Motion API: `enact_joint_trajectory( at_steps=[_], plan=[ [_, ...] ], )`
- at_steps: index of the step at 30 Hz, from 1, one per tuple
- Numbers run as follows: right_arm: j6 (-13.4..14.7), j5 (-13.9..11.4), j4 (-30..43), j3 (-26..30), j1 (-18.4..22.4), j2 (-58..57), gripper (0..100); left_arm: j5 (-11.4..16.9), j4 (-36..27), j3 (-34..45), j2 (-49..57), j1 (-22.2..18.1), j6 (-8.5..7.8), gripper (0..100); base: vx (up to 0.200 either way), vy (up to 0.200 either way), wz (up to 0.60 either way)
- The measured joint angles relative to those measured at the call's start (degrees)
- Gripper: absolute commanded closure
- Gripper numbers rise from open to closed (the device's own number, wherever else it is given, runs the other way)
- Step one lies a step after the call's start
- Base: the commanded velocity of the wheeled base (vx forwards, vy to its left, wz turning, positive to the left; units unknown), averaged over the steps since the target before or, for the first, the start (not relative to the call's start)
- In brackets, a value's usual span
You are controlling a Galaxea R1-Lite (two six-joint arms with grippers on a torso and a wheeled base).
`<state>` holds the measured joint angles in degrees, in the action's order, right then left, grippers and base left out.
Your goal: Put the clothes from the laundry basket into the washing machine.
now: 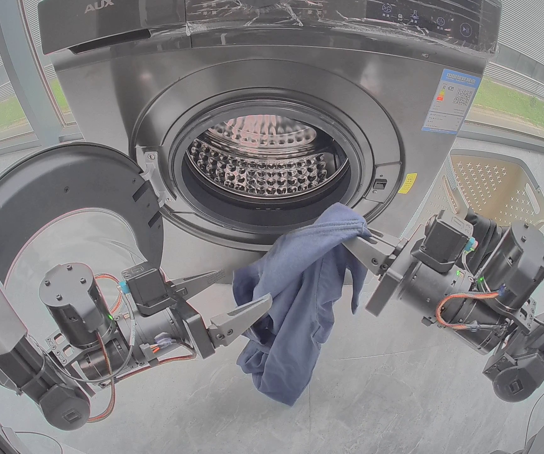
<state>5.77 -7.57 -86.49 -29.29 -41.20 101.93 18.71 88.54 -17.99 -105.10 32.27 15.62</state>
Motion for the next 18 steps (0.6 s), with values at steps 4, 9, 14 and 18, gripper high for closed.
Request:
enact_joint_trajectory(
  at_steps=[4,9,14,18],
  plan=[
    [-0.1,-1.1,0.0,2.4,-0.2,-2.3,100,0.0,0.0,-0.4,-2.2,-1.4,-0.89,0,0.000,0.000,0.00],
    [-0.3,-1.4,0.1,3.7,-0.1,-4.3,100,0.0,0.0,-0.6,-4.7,-2.5,-1.26,0,0.000,0.000,0.00],
    [-0.3,-1.3,0.1,3.9,-0.1,-5.2,100,0.2,0.2,-0.4,-7.9,-3.4,-3.69,0,0.000,0.000,0.00],
    [-0.3,-1.3,0.1,3.5,0.1,-5.5,100,0.6,0.3,0.0,-10.2,-4.0,-5.02,0,0.000,0.000,0.00]
  ],
)
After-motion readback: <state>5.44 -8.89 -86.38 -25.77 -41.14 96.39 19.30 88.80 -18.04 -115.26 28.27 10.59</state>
